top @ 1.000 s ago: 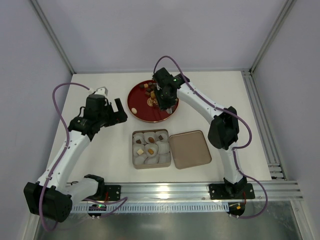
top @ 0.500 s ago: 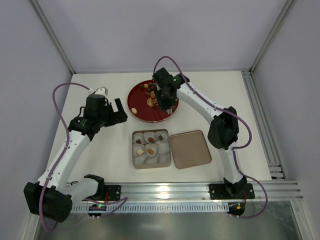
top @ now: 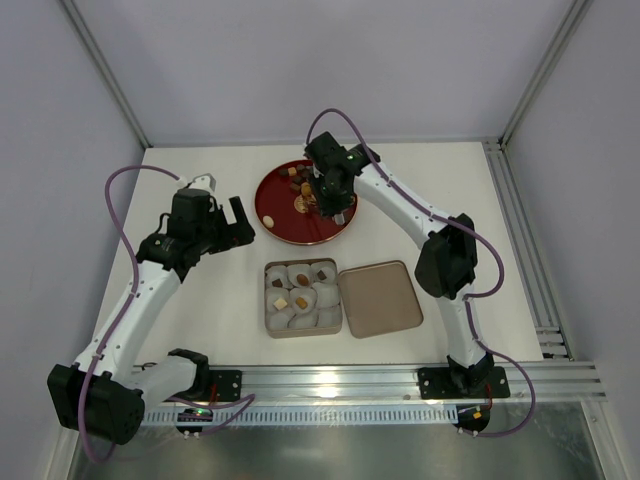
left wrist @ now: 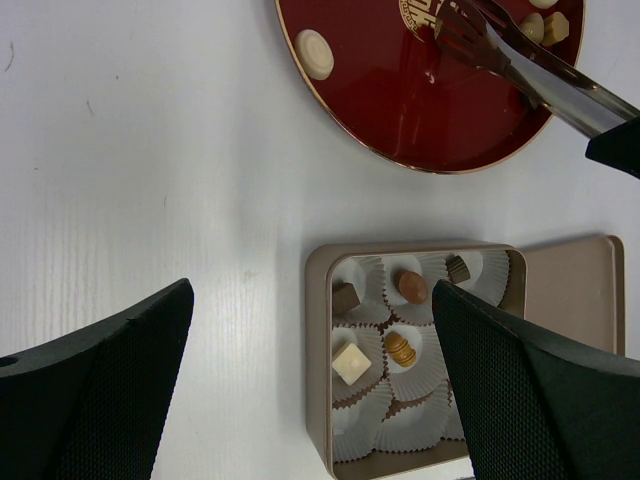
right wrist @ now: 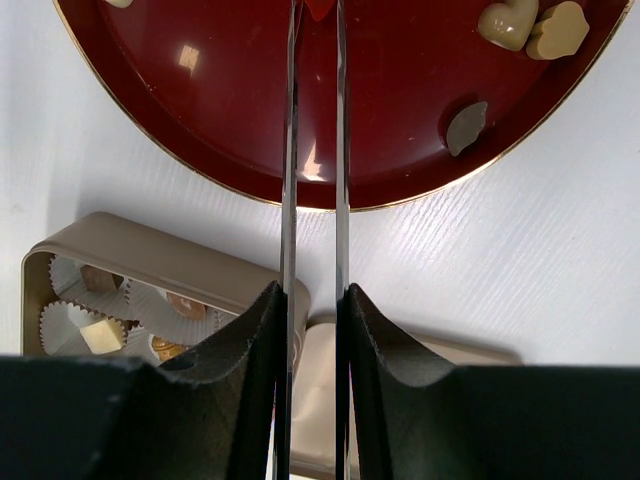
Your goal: Pack the chocolate
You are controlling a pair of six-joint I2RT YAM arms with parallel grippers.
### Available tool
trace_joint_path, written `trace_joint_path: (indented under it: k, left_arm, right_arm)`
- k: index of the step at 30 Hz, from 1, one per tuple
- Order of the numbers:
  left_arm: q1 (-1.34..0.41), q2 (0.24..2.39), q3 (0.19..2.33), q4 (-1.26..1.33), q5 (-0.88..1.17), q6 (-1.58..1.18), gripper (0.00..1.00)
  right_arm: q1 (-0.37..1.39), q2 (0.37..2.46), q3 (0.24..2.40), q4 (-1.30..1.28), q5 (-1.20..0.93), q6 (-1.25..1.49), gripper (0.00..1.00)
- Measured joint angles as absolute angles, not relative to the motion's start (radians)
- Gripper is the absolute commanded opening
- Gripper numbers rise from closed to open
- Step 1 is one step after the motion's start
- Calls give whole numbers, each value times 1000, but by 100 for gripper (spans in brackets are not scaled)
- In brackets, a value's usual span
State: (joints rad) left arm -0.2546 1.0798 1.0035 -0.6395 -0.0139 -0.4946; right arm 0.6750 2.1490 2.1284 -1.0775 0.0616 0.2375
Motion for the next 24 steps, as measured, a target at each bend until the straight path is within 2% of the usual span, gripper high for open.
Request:
trace_joint_path:
  k: [13,24]
  left_arm:
    - [-255,1080,1003,-640,-14,-495,100]
    - [-253,1080,1003,-640,-14,-495,100]
  right_arm:
    - [675,2091,2083,-1069,68,238,31]
    - [686,1854,1869,-1014,59,244,31]
